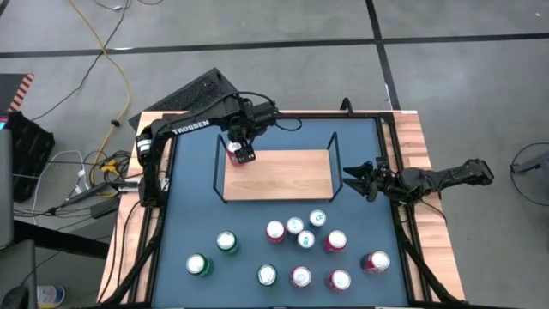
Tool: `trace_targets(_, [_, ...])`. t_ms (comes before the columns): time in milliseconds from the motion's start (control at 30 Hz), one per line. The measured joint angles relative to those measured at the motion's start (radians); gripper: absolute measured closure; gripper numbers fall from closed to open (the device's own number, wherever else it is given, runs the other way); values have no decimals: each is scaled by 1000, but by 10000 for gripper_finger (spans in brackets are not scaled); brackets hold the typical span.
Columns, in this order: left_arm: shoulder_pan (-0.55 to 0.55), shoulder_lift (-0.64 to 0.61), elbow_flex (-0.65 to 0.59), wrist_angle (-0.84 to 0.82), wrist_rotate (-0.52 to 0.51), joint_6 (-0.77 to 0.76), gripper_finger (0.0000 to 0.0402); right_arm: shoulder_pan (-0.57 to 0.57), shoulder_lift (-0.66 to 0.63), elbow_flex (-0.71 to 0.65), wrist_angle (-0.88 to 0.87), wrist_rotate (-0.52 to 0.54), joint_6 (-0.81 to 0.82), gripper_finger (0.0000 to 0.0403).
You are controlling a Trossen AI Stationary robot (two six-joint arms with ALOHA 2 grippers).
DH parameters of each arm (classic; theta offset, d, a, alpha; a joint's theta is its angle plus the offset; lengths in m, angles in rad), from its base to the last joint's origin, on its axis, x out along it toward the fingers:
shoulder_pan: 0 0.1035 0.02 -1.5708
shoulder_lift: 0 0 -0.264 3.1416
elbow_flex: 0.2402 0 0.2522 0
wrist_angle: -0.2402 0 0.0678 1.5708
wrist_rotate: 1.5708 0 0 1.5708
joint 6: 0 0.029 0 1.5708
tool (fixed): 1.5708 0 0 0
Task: Place canned beverage on shelf
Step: Put the orange soda can on the shelf
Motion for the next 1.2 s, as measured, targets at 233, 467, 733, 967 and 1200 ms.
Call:
trace_targets(233, [6,0,0,19,-6,38,74,0,0,0,0,0,0,55])
trace_targets(467, [12,0,0,21,-2,34,74,0,0,0,0,-1,0,55])
trace_targets(733, [12,-1,0,30,5,42,74,0,0,0,0,-2,0,55])
trace_targets(967, [18,-1,0,94,55,100,74,0,0,0,0,-2,-1,55])
trace_targets(1200, [18,-14,0,126,89,166,74,2,0,0,0,-5,0,55])
